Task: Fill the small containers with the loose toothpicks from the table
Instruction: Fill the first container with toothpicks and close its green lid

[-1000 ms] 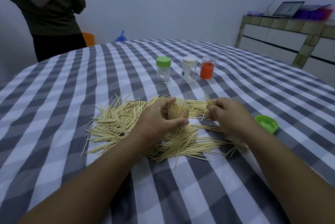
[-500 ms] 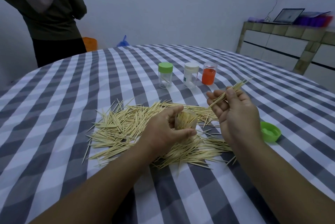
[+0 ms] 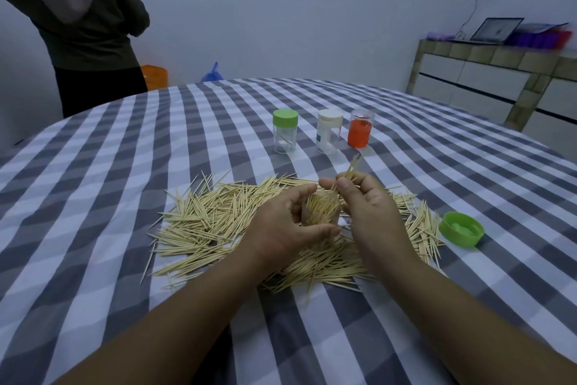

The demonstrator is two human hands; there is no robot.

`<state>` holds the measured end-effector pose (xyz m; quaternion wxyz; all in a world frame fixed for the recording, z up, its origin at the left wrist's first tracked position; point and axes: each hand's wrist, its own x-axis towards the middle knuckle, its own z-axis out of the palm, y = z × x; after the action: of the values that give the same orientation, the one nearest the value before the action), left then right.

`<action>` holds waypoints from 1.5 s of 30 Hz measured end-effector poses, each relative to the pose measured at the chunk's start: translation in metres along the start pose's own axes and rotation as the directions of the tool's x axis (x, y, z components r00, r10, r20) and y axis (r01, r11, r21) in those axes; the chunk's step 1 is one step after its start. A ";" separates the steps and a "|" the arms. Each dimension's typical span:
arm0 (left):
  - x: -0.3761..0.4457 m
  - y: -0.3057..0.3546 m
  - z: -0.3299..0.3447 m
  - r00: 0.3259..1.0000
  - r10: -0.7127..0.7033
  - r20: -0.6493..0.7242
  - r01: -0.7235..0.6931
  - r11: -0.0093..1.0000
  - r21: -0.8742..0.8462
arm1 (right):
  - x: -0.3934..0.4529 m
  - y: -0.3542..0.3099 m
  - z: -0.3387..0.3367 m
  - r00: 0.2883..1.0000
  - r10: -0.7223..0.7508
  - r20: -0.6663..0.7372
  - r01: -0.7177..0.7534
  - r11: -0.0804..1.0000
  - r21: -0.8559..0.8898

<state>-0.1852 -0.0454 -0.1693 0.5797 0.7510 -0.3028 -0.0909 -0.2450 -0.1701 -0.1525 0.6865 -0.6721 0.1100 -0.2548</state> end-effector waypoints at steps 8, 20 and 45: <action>0.001 -0.002 0.000 1.000 -0.009 -0.002 0.009 1.000 -0.007 | -0.002 0.001 0.002 0.997 0.061 0.041 -0.062 0.998 0.016; 0.001 -0.001 0.000 1.000 -0.015 0.000 0.015 0.999 -0.034 | -0.004 -0.001 -0.006 0.993 -0.109 -0.042 0.102 0.984 -0.145; 0.001 0.000 -0.002 1.000 -0.022 -0.007 0.022 1.000 0.011 | 0.002 -0.008 -0.016 0.979 0.096 0.180 -0.054 0.972 -0.228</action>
<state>-0.1839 -0.0440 -0.1681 0.5754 0.7579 -0.2931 -0.0930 -0.2530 -0.1846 -0.1452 0.6238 -0.7609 0.0973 -0.1495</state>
